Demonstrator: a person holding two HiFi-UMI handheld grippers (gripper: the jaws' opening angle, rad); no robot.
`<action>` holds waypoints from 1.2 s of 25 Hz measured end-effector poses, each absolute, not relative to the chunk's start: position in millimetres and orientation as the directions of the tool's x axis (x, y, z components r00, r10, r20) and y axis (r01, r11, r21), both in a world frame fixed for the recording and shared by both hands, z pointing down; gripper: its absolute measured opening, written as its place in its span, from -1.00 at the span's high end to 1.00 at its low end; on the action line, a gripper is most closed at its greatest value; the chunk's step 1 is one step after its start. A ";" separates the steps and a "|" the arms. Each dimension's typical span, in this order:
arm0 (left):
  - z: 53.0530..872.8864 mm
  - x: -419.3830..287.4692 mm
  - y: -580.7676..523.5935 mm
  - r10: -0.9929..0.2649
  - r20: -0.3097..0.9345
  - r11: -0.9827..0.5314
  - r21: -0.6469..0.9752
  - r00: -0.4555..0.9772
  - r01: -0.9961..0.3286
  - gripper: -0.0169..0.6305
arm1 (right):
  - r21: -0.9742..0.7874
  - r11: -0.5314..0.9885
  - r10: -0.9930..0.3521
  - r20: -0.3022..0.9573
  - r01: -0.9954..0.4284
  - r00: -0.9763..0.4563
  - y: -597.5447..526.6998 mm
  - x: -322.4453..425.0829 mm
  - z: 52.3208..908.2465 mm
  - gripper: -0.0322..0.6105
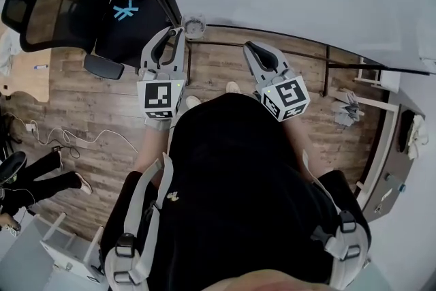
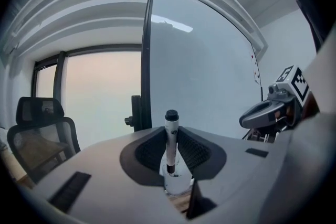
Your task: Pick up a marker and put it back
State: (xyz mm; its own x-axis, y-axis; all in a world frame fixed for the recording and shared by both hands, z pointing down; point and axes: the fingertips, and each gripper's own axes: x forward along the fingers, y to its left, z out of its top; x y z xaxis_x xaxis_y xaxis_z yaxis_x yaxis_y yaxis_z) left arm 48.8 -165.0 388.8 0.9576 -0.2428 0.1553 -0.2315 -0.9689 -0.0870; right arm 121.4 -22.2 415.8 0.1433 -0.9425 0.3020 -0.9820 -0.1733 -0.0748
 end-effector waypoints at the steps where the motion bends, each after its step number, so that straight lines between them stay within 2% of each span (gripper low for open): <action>1: 390.3 51.0 -164.1 -0.232 0.159 -0.972 -0.087 0.960 -0.221 0.71 | -0.074 -0.185 -0.941 0.303 -0.980 0.154 -19.9 122.2 416.2 0.82; 12: 404.1 71.3 -151.3 -0.130 0.172 -0.991 -0.066 0.976 -0.120 0.71 | -0.086 -0.282 -0.911 0.335 -0.955 0.239 1.1 124.9 427.0 0.82; 23: 427.0 83.8 -142.3 -0.059 0.246 -0.998 -0.040 0.968 -0.050 0.71 | -0.106 -0.356 -0.882 0.367 -0.928 0.296 18.4 125.2 437.1 0.82; 30: 437.4 95.7 -137.7 -0.031 0.246 -0.998 -0.055 0.969 -0.018 0.71 | -0.123 -0.388 -0.867 0.386 -0.913 0.316 25.1 125.5 445.7 0.82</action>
State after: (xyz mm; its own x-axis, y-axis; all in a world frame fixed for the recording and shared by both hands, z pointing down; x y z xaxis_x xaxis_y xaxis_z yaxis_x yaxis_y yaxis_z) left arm 95.7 -137.7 437.4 0.9687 -0.0310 0.2462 -0.0180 -0.9983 -0.0548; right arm 125.5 25.1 445.7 0.3163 -0.8666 0.3858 -0.9135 -0.3880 -0.1226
